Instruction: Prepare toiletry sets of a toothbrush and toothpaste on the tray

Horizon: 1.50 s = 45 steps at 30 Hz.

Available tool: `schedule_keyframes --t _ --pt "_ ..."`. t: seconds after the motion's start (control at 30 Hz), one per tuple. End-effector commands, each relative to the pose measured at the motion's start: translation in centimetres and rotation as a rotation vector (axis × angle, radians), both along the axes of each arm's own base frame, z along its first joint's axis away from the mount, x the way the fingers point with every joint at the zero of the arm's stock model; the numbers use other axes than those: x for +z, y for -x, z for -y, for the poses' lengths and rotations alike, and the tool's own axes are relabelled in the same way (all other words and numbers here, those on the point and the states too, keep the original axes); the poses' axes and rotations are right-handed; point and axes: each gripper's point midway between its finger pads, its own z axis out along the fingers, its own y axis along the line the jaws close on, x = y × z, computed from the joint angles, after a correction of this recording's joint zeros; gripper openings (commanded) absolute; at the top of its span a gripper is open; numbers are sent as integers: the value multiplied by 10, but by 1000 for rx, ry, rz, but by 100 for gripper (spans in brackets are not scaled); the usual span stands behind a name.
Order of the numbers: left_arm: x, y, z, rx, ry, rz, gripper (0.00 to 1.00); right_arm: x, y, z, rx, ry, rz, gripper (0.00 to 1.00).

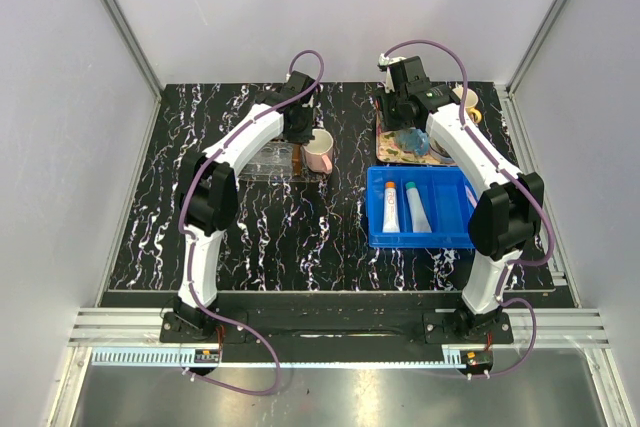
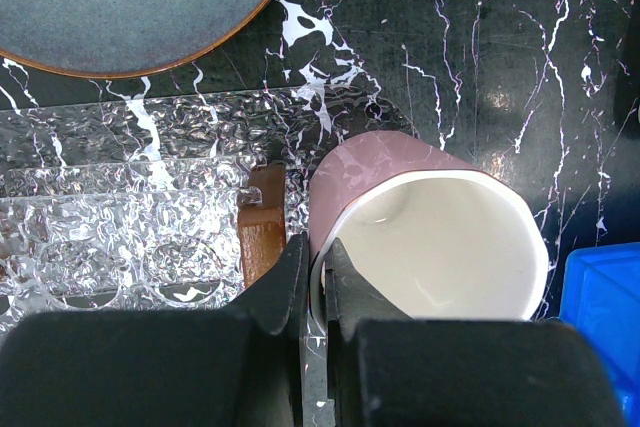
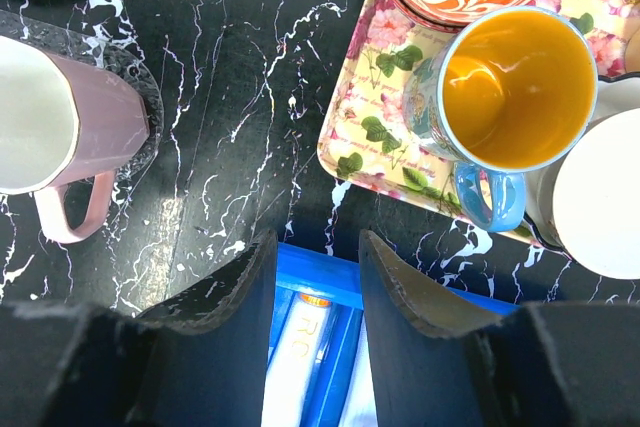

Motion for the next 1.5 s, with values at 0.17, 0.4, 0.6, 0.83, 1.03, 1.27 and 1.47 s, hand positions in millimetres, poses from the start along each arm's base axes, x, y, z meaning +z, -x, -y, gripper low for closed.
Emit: schedule_keyframes --t 0.17,0.4,0.6,0.83,1.03,1.27,1.47 --pt "21 -13 9 1 45 80 0 21 -1 1 -3 -32 57 44" --pt "18 -12 9 -4 42 75 0 21 -1 1 -2 -34 58 44" --pt "9 -10 10 -19 32 59 9 19 -1 2 -3 -31 52 44" --pt "6 -9 9 -26 24 52 13 18 -1 1 -2 -28 50 44" --pt "9 -7 6 -25 21 60 13 17 -3 0 -1 -29 50 44" --pt "19 -6 5 -44 14 83 12 18 -4 0 1 -35 49 44" --pt "28 -3 3 -54 -4 103 12 18 -3 0 2 -34 51 44"
